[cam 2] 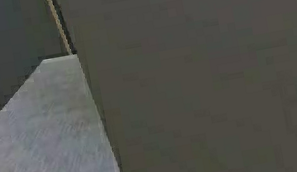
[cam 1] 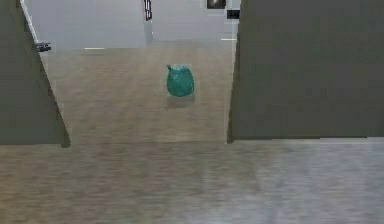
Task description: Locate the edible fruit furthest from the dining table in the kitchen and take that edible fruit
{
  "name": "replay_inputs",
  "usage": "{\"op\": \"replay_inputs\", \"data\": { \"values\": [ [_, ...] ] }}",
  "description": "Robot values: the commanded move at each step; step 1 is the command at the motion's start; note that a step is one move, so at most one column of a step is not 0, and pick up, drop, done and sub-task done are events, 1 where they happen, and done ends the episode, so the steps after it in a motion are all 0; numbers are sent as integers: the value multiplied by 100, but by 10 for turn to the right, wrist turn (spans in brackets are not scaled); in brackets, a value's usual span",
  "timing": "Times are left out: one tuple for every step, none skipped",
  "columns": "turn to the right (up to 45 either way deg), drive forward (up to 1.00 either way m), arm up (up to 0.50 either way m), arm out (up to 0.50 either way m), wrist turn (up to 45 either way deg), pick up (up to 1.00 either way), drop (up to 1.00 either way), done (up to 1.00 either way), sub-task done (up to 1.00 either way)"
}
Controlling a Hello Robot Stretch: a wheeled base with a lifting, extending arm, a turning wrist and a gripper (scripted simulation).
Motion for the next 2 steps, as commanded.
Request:
{"op": "replay_inputs", "data": {
  "values": [
    [0,100,0,0,0,0,0,0,0],
    [0,100,0,0,0,0,0,0,0]
  ]
}}
